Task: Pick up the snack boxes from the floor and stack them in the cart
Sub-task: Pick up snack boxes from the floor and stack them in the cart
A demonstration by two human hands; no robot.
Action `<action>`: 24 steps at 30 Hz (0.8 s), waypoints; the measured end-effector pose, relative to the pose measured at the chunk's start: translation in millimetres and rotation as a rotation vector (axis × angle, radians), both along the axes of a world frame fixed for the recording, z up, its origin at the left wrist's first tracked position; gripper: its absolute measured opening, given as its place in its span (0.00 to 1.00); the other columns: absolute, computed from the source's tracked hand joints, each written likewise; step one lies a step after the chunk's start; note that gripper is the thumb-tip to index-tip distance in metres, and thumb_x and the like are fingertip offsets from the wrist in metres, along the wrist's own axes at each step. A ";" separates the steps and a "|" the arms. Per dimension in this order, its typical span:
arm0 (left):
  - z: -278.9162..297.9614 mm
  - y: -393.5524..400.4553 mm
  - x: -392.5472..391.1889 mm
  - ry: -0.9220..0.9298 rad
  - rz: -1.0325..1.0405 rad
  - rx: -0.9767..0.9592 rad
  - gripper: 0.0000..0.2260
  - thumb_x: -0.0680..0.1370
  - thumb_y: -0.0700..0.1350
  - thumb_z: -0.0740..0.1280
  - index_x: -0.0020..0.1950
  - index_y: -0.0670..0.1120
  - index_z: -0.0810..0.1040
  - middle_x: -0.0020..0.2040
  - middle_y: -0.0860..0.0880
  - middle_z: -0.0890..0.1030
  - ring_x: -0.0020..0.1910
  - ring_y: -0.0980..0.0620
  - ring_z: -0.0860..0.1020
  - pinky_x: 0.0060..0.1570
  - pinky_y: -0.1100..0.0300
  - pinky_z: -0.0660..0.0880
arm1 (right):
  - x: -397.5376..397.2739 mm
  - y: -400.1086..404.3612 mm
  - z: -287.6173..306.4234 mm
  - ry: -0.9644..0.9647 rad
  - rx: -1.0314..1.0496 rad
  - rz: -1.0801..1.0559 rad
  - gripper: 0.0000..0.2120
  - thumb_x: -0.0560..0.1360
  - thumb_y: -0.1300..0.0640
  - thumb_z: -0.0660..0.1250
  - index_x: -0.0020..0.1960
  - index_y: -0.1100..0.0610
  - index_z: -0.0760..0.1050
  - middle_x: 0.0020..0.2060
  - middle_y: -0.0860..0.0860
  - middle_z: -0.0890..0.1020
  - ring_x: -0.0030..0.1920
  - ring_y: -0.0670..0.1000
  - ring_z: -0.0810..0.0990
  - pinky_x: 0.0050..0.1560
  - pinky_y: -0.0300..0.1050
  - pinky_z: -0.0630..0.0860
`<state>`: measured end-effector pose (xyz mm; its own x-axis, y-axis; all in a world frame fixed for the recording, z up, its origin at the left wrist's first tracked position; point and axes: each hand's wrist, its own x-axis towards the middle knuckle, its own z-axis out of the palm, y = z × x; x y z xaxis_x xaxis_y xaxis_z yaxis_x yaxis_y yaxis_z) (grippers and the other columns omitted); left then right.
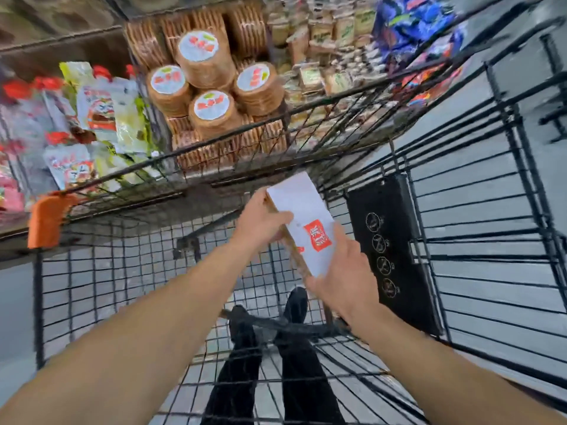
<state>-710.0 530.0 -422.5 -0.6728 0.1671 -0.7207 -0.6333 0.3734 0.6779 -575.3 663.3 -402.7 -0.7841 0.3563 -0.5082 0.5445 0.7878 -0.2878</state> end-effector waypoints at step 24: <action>-6.8 17.8 7.5 0.117 -0.289 -0.120 0.22 0.77 0.41 0.68 0.71 0.47 0.71 0.64 0.53 0.76 0.63 0.59 0.71 0.65 0.63 0.66 | -33.3 18.8 -36.1 -0.170 0.121 0.411 0.45 0.74 0.38 0.66 0.79 0.49 0.43 0.79 0.52 0.46 0.77 0.61 0.49 0.75 0.57 0.56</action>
<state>-702.5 547.8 -429.3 -0.6890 0.2820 -0.6676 -0.4101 0.6078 0.6800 -608.6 682.1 -438.8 -0.7816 0.0980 -0.6160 0.2116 0.9707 -0.1140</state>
